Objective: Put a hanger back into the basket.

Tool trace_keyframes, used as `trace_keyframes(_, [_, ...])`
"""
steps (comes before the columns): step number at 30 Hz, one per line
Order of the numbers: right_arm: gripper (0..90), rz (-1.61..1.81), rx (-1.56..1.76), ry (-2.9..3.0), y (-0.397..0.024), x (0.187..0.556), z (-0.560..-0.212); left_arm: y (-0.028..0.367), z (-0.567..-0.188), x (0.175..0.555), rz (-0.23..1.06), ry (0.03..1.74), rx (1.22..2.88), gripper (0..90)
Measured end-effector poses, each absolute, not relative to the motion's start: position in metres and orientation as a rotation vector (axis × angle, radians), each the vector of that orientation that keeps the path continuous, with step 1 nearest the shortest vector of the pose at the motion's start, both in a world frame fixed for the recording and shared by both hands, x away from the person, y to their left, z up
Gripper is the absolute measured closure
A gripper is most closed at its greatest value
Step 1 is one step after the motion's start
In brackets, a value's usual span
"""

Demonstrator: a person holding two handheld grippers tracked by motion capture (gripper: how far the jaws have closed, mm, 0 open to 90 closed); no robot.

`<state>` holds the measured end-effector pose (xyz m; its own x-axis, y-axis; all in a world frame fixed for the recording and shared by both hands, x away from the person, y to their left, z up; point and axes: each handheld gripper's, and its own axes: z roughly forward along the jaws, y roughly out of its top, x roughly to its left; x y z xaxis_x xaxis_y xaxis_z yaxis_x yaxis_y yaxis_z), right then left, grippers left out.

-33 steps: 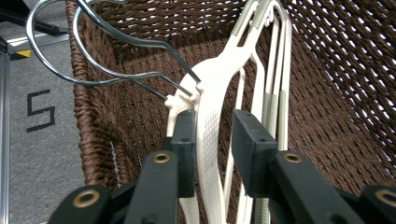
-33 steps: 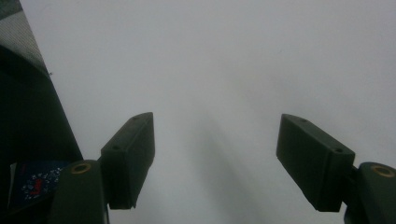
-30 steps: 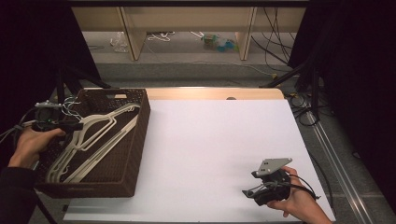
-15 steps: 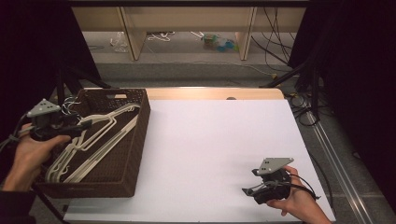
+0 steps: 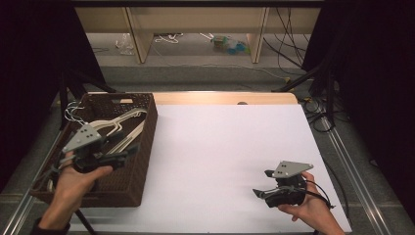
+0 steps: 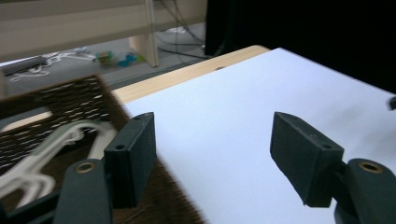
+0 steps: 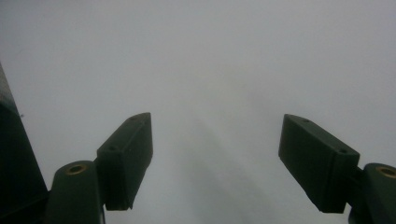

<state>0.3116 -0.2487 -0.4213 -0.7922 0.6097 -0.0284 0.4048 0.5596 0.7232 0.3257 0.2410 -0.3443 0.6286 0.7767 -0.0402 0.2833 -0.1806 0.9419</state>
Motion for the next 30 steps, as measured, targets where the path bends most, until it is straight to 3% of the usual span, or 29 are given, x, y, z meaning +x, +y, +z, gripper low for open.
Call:
trace_keyframes(13, [26.1, 1.178, 0.857, 2.427, -0.251, 0.312, -0.419, 0.176, -0.380, 0.297, 0.480, 0.752, 1.790, 19.8])
trace_keyframes(20, [24.5, 1.213, 0.878, 2.390, -0.252, 0.310, -0.418, 0.169, -0.404, 0.289, 0.444, 0.757, 1.776, 17.7])
trace_keyframes(30, [19.5, 1.226, 0.867, 2.360, -0.248, 0.304, -0.418, 0.162, -0.425, 0.276, 0.490, 0.690, 1.817, 17.6])
